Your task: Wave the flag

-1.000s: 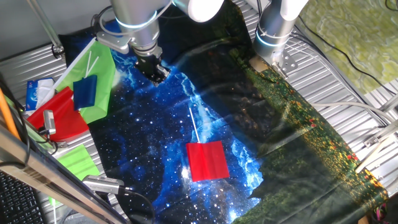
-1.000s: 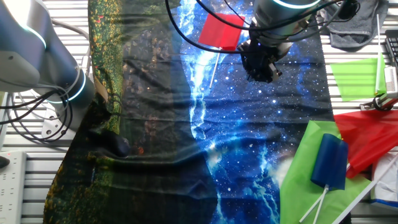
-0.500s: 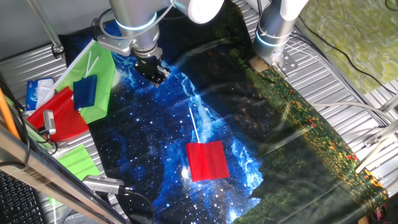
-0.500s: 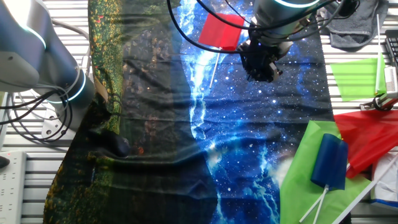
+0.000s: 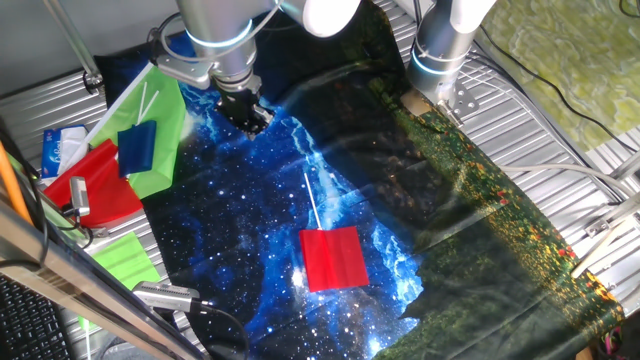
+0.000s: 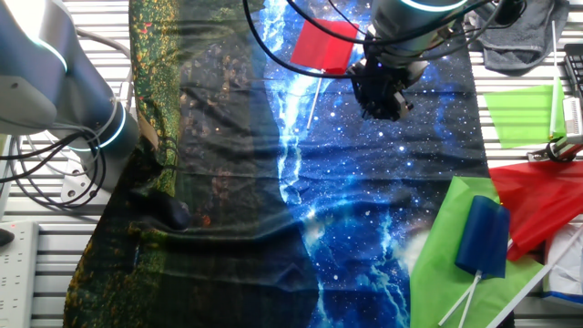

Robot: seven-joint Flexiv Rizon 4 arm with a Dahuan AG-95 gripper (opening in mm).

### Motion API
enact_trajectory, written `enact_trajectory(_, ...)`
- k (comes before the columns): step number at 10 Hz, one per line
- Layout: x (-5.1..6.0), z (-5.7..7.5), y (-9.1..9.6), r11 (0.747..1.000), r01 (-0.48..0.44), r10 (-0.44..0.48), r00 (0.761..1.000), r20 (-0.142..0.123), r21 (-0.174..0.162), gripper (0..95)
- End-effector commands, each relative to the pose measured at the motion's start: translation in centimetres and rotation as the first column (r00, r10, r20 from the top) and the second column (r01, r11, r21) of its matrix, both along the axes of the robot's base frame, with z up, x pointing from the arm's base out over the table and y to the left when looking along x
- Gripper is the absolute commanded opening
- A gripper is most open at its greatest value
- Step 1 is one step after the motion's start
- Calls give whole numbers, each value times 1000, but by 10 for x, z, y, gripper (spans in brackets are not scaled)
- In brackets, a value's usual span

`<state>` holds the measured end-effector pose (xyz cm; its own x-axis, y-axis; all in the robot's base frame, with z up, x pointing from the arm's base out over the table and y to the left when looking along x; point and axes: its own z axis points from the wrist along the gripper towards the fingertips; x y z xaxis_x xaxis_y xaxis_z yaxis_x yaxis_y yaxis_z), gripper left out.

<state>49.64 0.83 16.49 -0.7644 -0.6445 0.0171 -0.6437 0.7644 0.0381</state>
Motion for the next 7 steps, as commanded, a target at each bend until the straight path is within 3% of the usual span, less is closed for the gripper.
enact_trajectory(1, 0, 0, 0, 990, -140, 141, 990, -3, 10, 0)
enact_trajectory(5, 0, 0, 0, 966, -257, 257, 966, 1, 19, 0)
enact_trajectory(7, 0, 0, 0, 963, -268, 268, 963, -8, 19, 0)
